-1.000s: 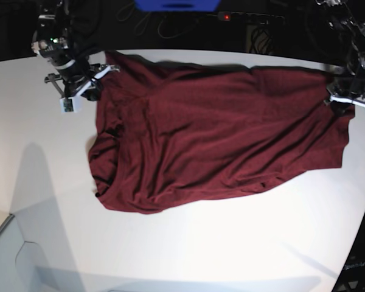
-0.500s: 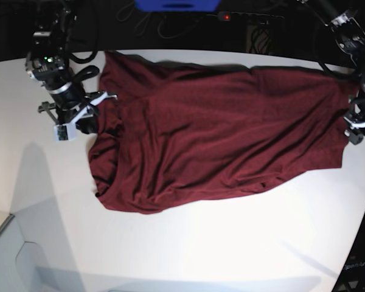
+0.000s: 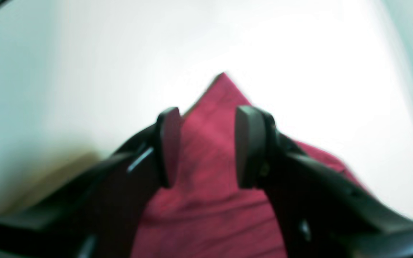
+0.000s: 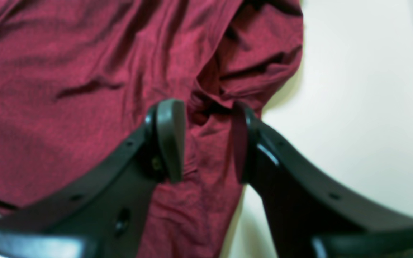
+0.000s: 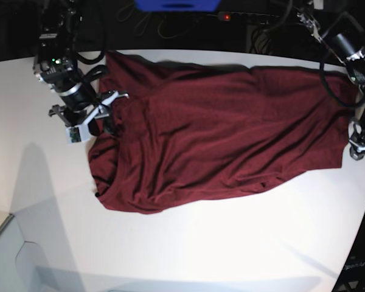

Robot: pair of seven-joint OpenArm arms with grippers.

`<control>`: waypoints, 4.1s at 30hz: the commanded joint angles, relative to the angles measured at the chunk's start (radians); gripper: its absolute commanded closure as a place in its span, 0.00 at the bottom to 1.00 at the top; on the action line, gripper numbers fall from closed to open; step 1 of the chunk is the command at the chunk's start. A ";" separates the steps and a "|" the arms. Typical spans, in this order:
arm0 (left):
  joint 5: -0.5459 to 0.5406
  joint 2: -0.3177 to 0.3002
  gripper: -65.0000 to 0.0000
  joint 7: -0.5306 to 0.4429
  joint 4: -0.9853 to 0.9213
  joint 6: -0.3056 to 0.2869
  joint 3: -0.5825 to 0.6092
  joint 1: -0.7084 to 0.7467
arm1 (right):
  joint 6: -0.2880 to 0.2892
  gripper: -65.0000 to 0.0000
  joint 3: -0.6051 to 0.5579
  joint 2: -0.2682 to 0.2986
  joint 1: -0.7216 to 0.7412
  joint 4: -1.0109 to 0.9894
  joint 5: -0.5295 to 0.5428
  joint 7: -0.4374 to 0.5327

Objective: Layout the t-shirt on the table in an organized manner, then fold the t-shirt properly
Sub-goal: 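Pull the grasped edge with both grippers toward the shirt's middle, then move the left gripper along the shirt edge and regrasp the cloth, then drag the shirt corner with the left gripper away from the right gripper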

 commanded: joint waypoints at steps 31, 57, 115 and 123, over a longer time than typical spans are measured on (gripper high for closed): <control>0.374 -0.026 0.91 -0.421 -0.516 -0.002 0.298 -0.212 | 0.003 0.65 0.007 0.052 0.026 -0.089 0.006 0.022; 0.252 0.279 1.00 -0.067 0.796 -0.014 0.344 0.328 | 0.003 0.65 0.008 0.054 0.035 -0.143 0.006 0.023; 0.254 0.197 0.49 -0.065 0.323 -0.016 -0.018 0.175 | 0.003 0.65 0.002 0.047 0.026 -0.144 0.006 0.023; 0.262 0.197 0.60 -0.065 0.245 -0.016 -0.018 0.118 | 0.003 0.65 0.005 0.047 0.026 -0.144 0.006 0.023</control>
